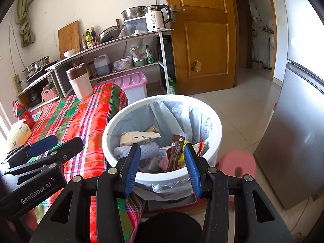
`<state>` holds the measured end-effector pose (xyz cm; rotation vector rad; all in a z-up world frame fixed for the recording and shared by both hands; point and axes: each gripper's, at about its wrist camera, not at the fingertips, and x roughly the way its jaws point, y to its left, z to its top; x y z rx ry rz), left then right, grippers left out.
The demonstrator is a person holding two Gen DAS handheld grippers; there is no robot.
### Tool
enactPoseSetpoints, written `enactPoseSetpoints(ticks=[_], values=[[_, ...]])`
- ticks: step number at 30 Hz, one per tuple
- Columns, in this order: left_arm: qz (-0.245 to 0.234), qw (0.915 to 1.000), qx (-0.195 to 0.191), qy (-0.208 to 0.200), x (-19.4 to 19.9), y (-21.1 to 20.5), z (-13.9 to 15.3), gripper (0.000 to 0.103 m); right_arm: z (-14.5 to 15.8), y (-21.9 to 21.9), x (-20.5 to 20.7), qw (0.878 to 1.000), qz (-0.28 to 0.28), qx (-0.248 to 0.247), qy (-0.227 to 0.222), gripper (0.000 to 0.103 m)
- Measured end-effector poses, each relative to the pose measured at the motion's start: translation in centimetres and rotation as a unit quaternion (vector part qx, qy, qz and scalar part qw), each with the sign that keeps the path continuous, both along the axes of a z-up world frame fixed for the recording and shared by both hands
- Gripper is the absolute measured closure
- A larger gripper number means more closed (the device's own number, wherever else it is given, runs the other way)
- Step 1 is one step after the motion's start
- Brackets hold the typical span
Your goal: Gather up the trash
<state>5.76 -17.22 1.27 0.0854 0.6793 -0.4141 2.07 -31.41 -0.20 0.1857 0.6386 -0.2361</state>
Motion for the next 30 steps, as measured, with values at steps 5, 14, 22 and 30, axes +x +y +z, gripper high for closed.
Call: enactPoseSetpoints(ticks=[5, 14, 22, 30], values=[[0.003, 1.0, 0.001, 0.001, 0.01, 0.1, 0.08, 0.037, 0.01, 0.11, -0.05, 1.0, 0.002, 0.001, 0.001, 0.057], [0.003, 1.0, 0.0, 0.0, -0.03, 0.01, 0.1, 0.037, 0.04, 0.06, -0.09, 1.0, 0.0, 0.002, 0.002, 0.057], [0.002, 1.0, -0.002, 0.003, -0.01, 0.01, -0.02, 0.037, -0.02, 0.0, -0.08, 1.0, -0.001, 0.003, 0.003, 0.057], [0.007, 1.0, -0.003, 0.004, -0.05, 0.12, -0.11, 0.037, -0.06, -0.01, -0.02, 1.0, -0.002, 0.004, 0.004, 0.057]])
